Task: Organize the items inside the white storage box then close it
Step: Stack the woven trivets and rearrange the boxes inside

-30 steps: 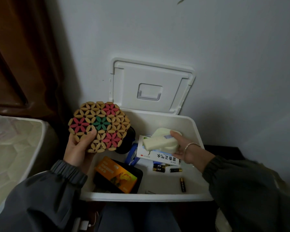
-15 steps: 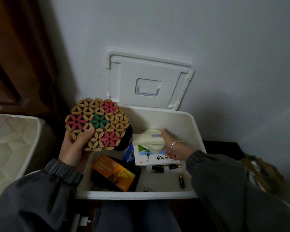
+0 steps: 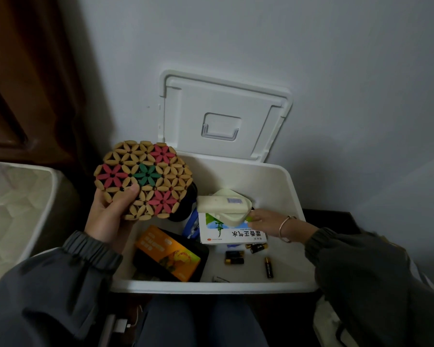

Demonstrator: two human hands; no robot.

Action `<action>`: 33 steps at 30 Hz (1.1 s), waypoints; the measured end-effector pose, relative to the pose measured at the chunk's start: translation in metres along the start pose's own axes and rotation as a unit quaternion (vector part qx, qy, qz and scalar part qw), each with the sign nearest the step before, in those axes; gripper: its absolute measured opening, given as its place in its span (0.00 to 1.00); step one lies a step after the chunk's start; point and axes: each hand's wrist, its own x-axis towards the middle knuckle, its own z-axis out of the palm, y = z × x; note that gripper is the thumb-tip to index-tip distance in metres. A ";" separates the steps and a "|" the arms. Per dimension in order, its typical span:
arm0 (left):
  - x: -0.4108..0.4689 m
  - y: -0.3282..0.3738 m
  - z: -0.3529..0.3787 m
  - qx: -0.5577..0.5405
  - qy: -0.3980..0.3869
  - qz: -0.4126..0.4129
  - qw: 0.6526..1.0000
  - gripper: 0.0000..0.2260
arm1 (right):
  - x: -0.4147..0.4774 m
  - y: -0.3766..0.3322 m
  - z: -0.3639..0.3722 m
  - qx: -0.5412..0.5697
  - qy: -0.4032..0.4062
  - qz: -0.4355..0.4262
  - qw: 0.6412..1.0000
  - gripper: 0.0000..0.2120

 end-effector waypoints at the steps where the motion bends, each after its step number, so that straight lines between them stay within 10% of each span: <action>1: 0.000 0.000 0.000 -0.001 0.000 -0.001 1.000 0.29 | -0.003 -0.001 0.001 -0.025 0.000 -0.016 1.000 0.06; 9: -0.003 0.001 0.004 -0.006 0.004 0.008 1.000 0.27 | -0.017 0.007 0.016 -0.268 0.050 0.073 0.959 0.15; 19: -0.007 0.004 0.008 -0.007 0.011 0.008 1.000 0.26 | -0.015 0.011 0.057 -0.268 -0.091 0.158 0.946 0.22; 28: -0.006 0.005 0.008 -0.006 0.016 0.007 1.000 0.25 | -0.006 0.016 0.068 -0.166 -0.132 0.032 0.977 0.04; 33: -0.006 0.004 0.007 0.003 0.003 0.010 1.000 0.24 | -0.001 0.016 0.067 -0.178 -0.142 -0.062 0.972 0.15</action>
